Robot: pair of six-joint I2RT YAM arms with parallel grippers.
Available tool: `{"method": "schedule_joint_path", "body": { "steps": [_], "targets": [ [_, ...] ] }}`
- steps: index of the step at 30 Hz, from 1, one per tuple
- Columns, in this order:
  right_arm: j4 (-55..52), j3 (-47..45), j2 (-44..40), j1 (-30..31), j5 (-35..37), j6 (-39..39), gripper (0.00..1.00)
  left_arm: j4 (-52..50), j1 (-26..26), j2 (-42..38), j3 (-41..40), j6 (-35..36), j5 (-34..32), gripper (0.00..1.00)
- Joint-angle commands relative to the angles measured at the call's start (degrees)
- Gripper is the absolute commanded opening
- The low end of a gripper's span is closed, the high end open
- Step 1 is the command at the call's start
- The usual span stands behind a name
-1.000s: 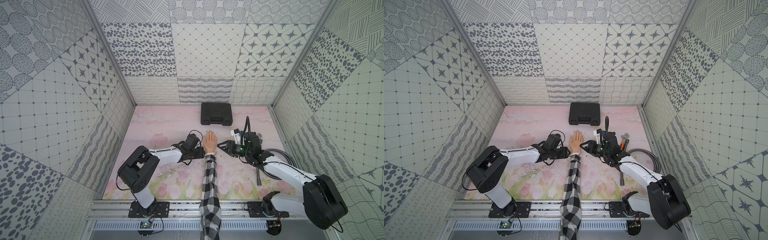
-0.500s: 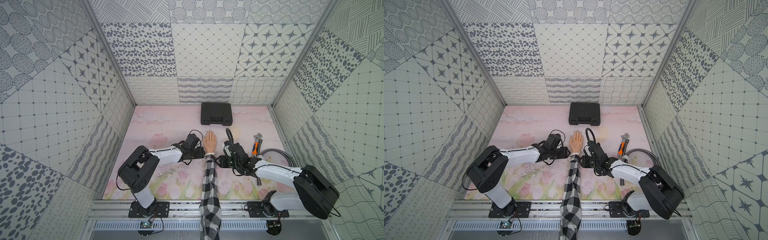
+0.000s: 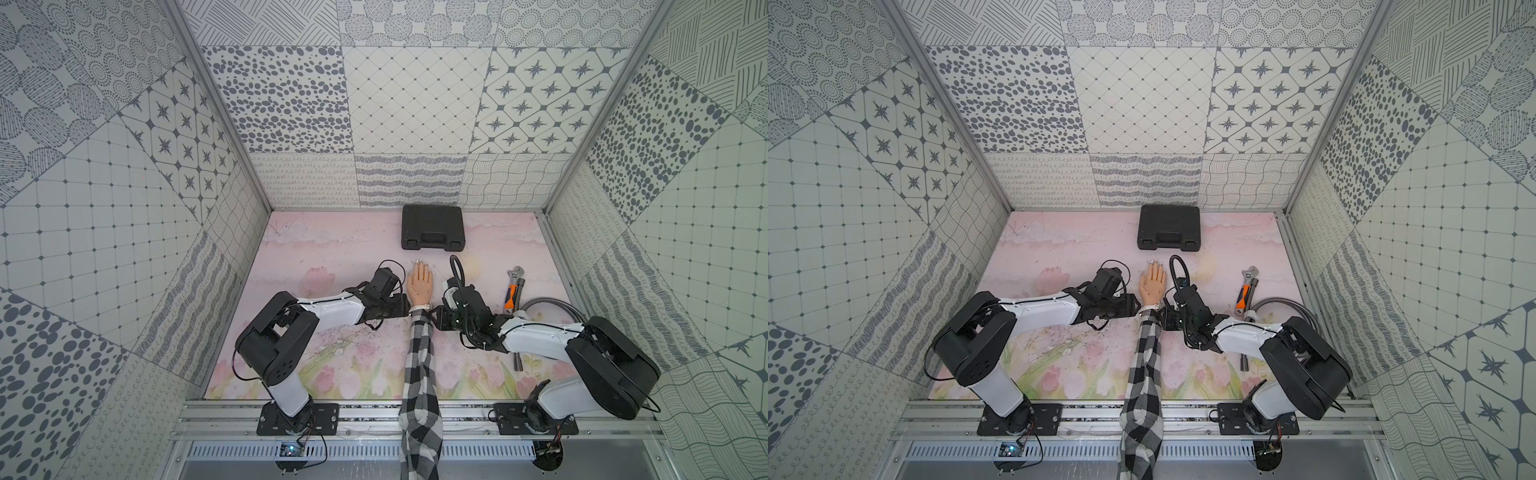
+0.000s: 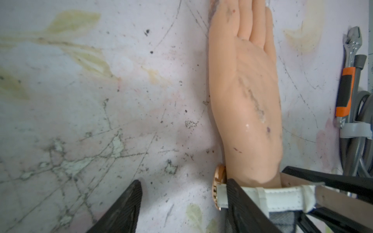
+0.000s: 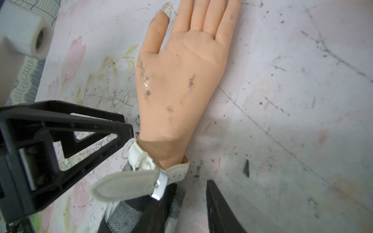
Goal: Take off the watch
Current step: Untie the watch from the hand.
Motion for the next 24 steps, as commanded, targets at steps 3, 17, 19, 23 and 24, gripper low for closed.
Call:
{"method": "schedule_joint_path", "body": {
  "steps": [3,17,19,23,24],
  "targets": [
    [5.71,1.55,1.88,0.34,1.11,-0.42,0.35,-5.47,-0.32,0.3,-1.22,-1.27,1.17,0.68],
    [5.26,5.27,2.38,0.21,2.36,-3.97,0.03,-3.59,-0.29,-0.5,-2.98,-1.77,1.35,0.68],
    [3.23,6.06,1.54,0.11,2.45,-5.33,0.0,-3.36,-0.08,-0.81,-3.03,-1.95,1.28,0.68],
    [-0.28,7.13,-0.8,-0.55,1.66,-7.69,0.0,-2.95,0.53,-1.64,-3.02,-2.66,1.58,0.68],
    [-1.1,7.44,-1.49,-0.71,0.93,-8.12,0.0,-3.09,0.78,-2.01,-2.91,-2.75,1.55,0.68]
  ]
}}
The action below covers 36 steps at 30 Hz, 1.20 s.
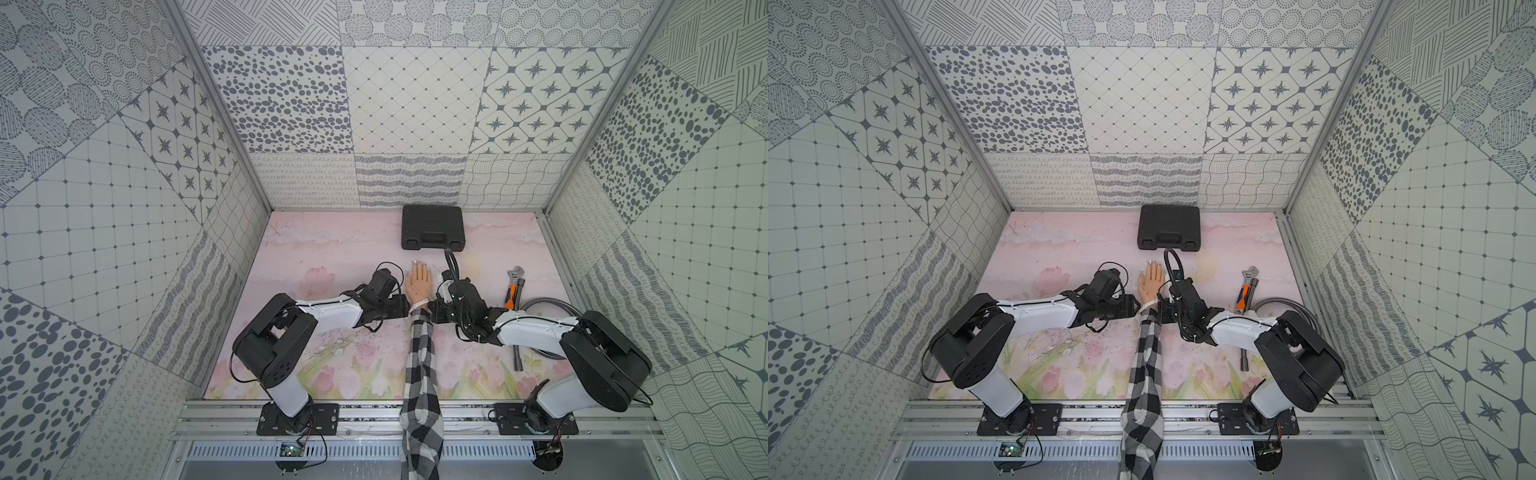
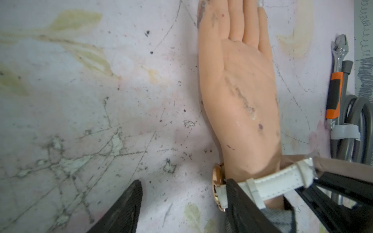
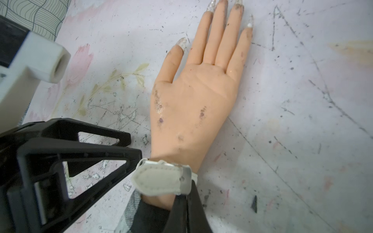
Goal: Take off the watch
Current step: Untie the watch from the hand.
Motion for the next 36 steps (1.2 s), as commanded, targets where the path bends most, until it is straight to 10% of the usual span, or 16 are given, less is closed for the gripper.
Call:
{"method": "schedule_joint_path", "body": {
  "steps": [1,18,36],
  "targets": [
    [-0.73,3.03,-4.29,-0.51,-1.6,-3.55,0.0,-6.47,0.84,-1.32,-0.36,-1.55,1.24,0.68],
    [-23.27,11.16,5.33,-0.98,-1.55,-9.66,0.0,-9.02,2.15,-5.7,4.81,-1.17,3.19,0.68],
    [-11.76,3.67,-7.49,-5.92,-10.04,-10.13,0.0,-8.66,0.91,3.05,16.59,-1.63,7.47,0.69]
  ]
}}
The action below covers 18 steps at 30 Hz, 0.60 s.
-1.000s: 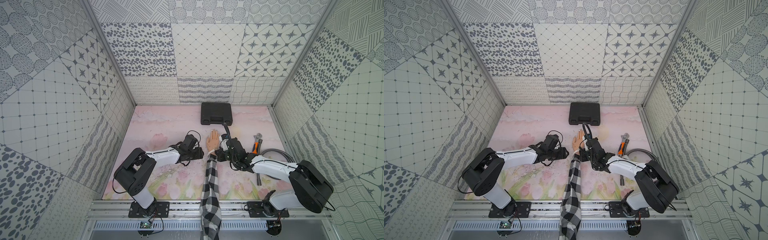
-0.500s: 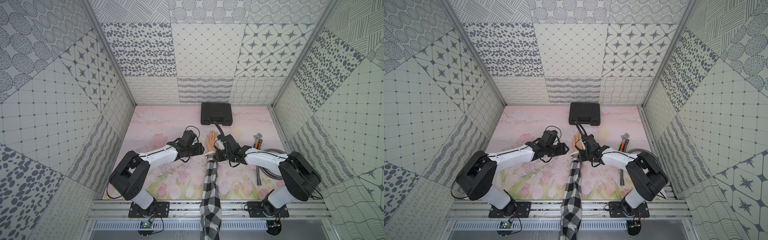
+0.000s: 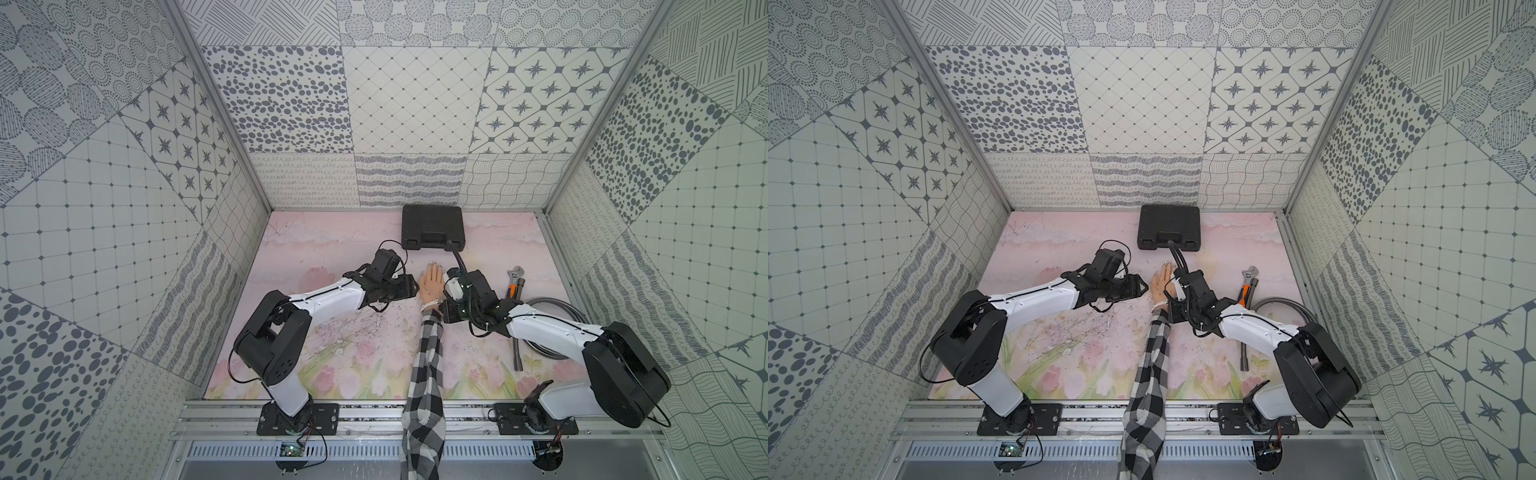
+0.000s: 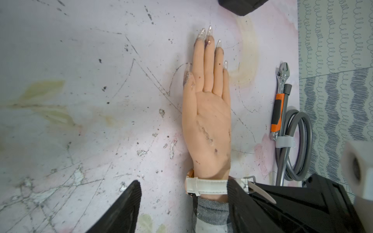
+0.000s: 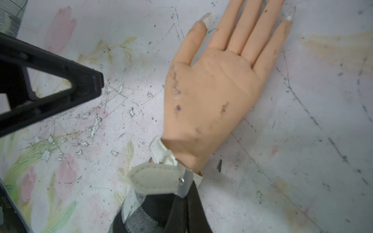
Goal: Take off the watch
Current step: Untie the watch from the hand.
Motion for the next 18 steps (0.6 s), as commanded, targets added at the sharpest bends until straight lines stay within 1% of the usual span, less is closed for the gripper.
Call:
{"method": "schedule_joint_path", "body": {
  "steps": [1,7,14,18],
  "targets": [
    [6.34,-0.3,-2.15,-0.41,-3.76,-1.04,0.0,-0.56,-0.67,2.0,3.54,-0.41,2.28,0.69],
    [6.41,1.65,-1.73,-0.38,-6.72,-1.57,0.0,-0.91,-1.35,3.56,7.03,-0.27,3.03,0.69],
    [5.51,2.82,-0.67,-0.32,-7.59,-2.11,0.0,-2.38,-3.21,6.77,11.05,0.15,3.95,0.69],
    [5.71,2.97,-0.41,-0.21,-7.69,-1.83,0.0,-2.93,-4.32,8.52,12.04,0.21,4.25,0.69]
  ]
}}
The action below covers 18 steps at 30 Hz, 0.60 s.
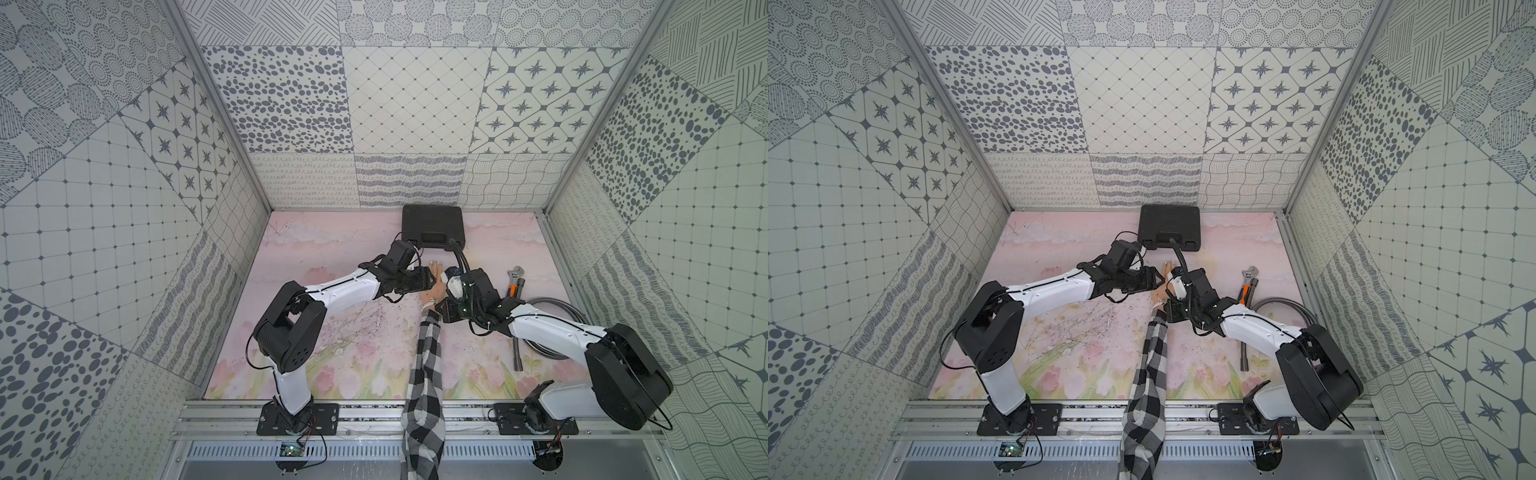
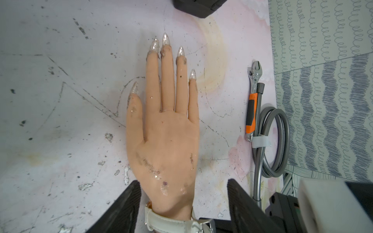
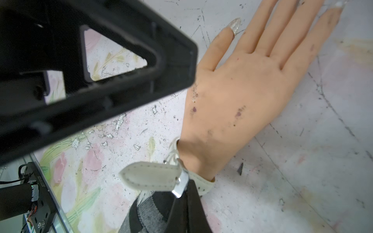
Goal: Take off the watch
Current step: Untie the watch from the hand.
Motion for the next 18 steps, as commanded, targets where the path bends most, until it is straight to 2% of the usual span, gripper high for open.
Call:
{"method": "schedule_joint_path", "body": {
  "steps": [1,11,18],
  "targets": [
    [4.9,2.74,0.01,0.11,-1.56,-0.93,0.0,-2.06,-1.32,1.99,1.77,0.36,1.74,0.69],
    [4.95,2.87,0.09,0.1,0.0,-0.84,0.0,-5.18,-3.53,4.9,2.54,2.33,3.64,0.68],
    [2.1,3.18,0.42,-0.48,5.74,-1.05,0.0,-7.67,-3.67,3.54,-0.53,4.01,2.35,0.58]
  ]
}}
